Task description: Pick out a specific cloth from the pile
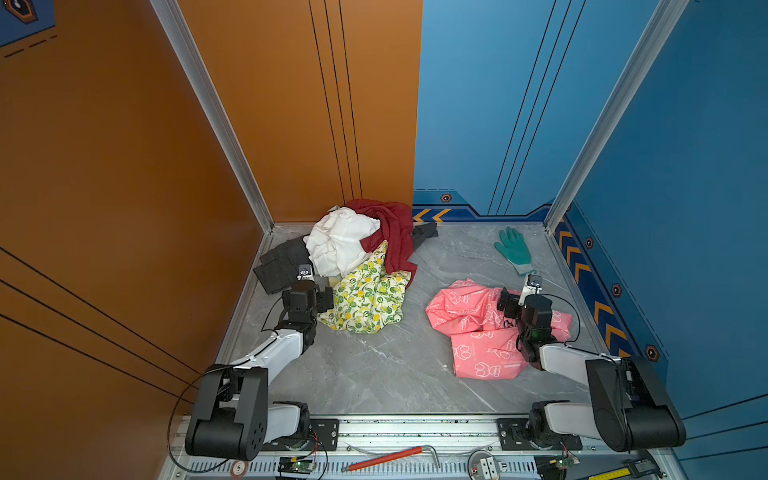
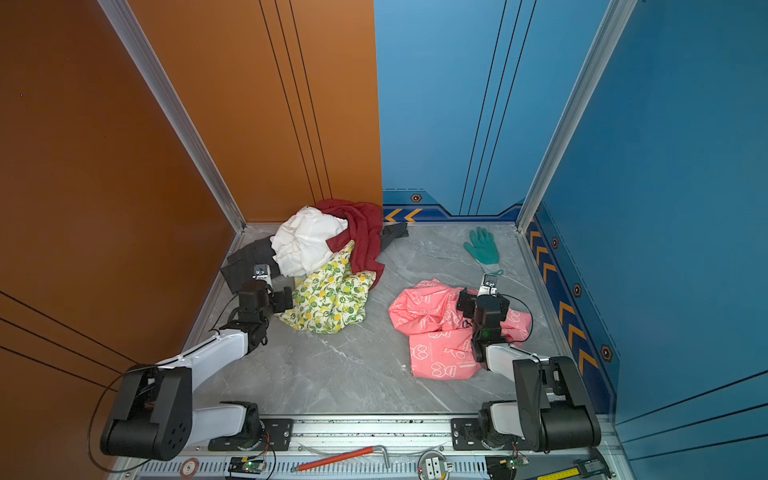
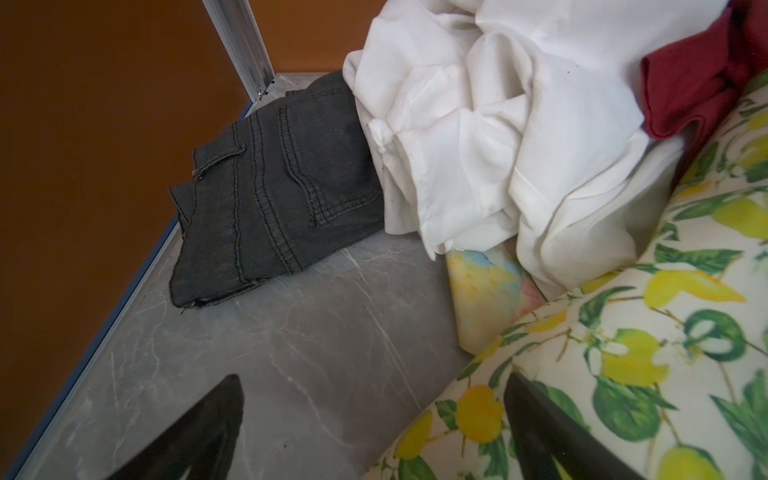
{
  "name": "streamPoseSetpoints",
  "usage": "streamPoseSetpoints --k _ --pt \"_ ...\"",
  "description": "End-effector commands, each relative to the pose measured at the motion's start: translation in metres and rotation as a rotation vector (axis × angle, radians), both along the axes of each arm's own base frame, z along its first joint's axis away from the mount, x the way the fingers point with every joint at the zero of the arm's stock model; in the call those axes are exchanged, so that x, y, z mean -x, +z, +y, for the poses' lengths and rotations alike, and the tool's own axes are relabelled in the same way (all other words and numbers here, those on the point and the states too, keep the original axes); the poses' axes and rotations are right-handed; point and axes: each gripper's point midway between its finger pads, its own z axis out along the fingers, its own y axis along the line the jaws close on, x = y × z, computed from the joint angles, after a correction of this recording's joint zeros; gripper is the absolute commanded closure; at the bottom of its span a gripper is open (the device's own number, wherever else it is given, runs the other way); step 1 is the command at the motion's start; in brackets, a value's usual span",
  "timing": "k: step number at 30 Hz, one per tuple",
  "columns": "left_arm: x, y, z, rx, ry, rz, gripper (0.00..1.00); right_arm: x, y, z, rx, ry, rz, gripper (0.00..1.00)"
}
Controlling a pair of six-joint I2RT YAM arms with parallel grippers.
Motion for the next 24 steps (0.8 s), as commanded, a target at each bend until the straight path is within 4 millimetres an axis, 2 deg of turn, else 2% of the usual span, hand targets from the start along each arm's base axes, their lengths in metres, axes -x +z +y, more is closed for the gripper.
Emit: streamPoseSetpoints --k 1,5,10,11,13,24 --pt "-0.016 0.012 -0.003 0.021 -0.061 -0.116 0.02 -0.005 0.011 -0.006 0.03 -0.024 -0.099 0.0" --pt "-0.018 -0.003 -0.004 0.028 -0.083 -0.143 0.02 -0.011 -0.004 -0.001 0.037 -0.003 -0.089 0.0" --pt "-0.02 -0.017 -0.008 -0.038 -0.063 -0.195 0.02 -0.015 -0.008 -0.001 0.042 -0.009 -0.068 0.0" --pt "-0.019 -0.019 -0.007 -0.055 -0.045 -0.162 0.02 -0.018 -0.006 -0.003 0.042 -0.016 -0.074 0.0" --pt "-0.02 -0.019 -0.007 -0.044 -0.041 -0.157 0.02 -0.025 -0.013 -0.004 0.014 -0.001 -0.003 0.0" --pt "-0.019 -0.019 -0.006 -0.04 -0.043 -0.162 0.02 -0.025 -0.012 -0.003 0.003 0.016 -0.019 0.0"
